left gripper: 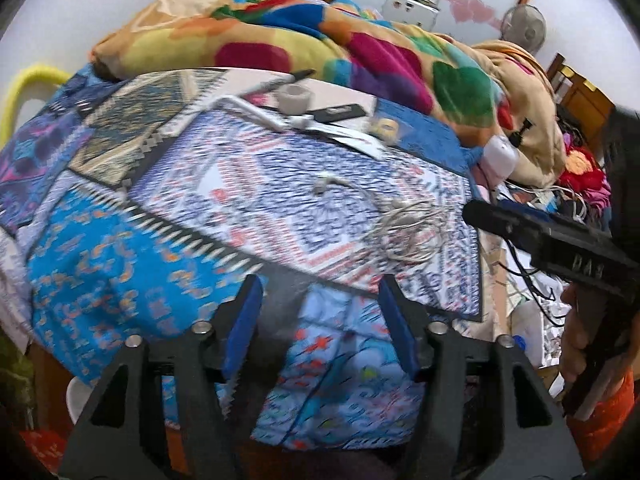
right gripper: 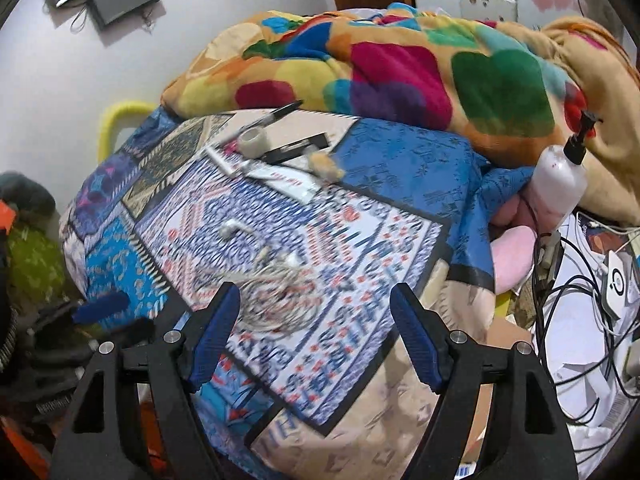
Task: Collect trash
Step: 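Grasp the white earphones with the left tool while the right tool grasps the plastic bag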
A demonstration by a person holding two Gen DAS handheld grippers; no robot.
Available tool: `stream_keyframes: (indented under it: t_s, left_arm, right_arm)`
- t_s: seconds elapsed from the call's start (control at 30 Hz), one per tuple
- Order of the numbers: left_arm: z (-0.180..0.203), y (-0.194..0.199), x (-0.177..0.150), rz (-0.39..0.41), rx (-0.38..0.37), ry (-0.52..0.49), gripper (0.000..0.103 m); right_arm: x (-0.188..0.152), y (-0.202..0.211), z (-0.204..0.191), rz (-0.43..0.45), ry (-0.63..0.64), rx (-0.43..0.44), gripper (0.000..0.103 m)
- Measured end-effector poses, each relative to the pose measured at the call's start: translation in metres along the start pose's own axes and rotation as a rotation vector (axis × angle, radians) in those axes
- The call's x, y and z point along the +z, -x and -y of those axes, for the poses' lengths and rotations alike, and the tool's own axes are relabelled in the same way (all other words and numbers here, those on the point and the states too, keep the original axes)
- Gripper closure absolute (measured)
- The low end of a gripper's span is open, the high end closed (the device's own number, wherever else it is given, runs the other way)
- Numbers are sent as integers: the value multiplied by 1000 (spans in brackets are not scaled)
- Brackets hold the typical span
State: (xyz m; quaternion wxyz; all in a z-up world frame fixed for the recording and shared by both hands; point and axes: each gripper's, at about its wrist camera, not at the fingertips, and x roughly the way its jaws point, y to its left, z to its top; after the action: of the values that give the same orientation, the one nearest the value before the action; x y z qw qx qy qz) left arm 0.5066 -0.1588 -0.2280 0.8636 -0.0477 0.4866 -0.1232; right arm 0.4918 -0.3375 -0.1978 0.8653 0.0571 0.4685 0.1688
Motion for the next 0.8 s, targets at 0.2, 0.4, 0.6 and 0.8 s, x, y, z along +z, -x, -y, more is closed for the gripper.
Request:
stream_keyframes:
  t_s: [0.2,0.4,0.6,0.8]
  left_arm:
    - [33,-32,15,-14,-30,-52,34]
    - [45,-66,30,-34,11,-36,34]
    - [44,-70,33,47,38,-48,54]
    - [30,-71,41,85,16,-24,94]
  right_arm:
    - [17,5,29,24,-12,-49,29]
    - [38,-4,42,22,-13,-32,29]
    - [57,-30,38,3,8,4,29]
    - [68,-58,22,-21,54,26,48]
